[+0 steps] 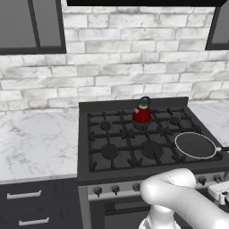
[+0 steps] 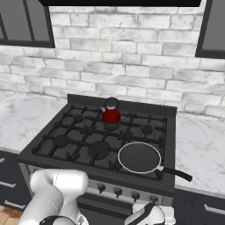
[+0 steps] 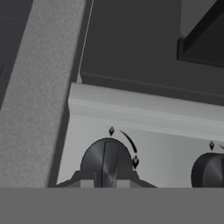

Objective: Pick the pan from the cabinet and place it on the stove. Then turn on the stove burner for the pan.

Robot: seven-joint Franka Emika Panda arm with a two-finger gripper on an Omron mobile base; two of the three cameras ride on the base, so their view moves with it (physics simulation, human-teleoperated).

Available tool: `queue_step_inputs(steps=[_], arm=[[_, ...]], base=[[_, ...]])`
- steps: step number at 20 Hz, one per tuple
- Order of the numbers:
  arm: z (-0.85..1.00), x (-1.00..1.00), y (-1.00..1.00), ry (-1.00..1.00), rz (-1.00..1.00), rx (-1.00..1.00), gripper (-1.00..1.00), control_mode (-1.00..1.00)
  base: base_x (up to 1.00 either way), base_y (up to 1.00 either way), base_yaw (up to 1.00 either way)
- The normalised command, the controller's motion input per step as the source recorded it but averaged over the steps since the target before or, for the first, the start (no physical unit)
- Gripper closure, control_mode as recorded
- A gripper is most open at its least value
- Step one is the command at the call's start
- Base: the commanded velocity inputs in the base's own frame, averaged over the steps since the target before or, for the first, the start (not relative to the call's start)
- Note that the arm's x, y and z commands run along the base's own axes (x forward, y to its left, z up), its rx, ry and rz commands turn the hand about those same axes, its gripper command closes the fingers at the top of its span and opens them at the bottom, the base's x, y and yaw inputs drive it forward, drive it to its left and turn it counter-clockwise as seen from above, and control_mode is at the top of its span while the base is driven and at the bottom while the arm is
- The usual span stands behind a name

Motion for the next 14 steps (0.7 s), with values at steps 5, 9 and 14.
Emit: queue_step_inputs(steps=[5,9,14], arm=[[0.02,0.02,0.0,0.01,0.0,-0.02,1.0,-1.0],[0.05,0.01,0.0,0.03,0.0,-0.03,1.0,-1.0],[0.01,0.0,0.0,0.07,0.02,-0.1,1.0,-1.0]], base=[[0.0,0.0,0.0],[0.0,0.0,0.0],[0.0,0.0,0.0]])
